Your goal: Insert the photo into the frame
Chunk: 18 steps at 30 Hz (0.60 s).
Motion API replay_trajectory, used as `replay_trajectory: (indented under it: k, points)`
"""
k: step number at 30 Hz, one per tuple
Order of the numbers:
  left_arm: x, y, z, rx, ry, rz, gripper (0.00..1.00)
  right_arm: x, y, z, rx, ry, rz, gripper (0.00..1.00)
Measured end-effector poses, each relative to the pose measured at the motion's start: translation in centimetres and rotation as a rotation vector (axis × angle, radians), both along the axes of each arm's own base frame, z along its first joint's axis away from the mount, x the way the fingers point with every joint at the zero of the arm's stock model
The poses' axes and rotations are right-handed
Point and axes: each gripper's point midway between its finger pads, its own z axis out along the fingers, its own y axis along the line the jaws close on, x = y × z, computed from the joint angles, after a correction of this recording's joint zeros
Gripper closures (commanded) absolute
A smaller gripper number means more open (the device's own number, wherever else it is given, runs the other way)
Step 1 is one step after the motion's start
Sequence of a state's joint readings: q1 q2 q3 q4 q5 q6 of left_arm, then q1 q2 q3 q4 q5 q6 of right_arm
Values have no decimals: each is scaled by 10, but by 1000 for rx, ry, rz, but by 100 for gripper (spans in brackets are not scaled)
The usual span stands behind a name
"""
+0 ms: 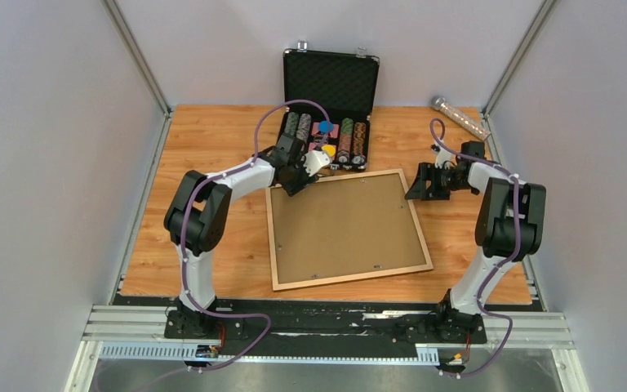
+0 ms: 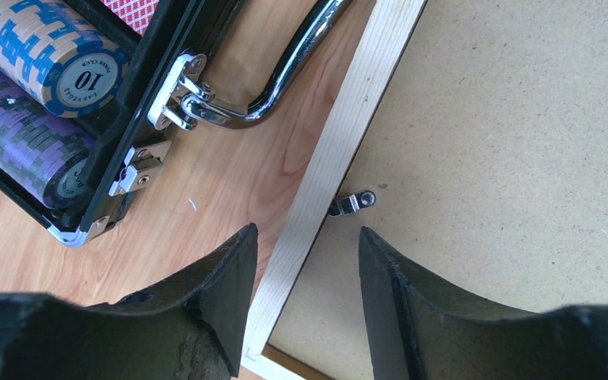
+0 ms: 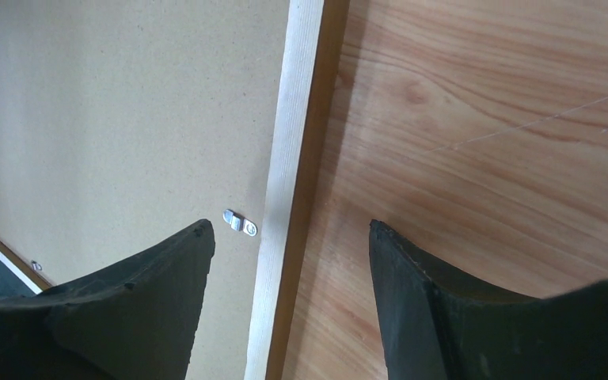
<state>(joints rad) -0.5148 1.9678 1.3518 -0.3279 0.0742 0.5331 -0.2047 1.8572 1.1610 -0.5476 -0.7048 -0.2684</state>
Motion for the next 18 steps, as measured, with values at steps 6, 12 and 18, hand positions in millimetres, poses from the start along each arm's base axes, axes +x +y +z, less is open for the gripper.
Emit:
replay_trajectory:
  k: [6,12,18]
  points:
    - [7,-4,-1,-5,1,6,51,4,5,-2,42,14,4,31]
    - [11,-7,-2,0,10,7,54,9,9,-2,80,16,16,32]
    - [10,-7,-2,0,20,7,52,12,15,-3,121,27,31,32]
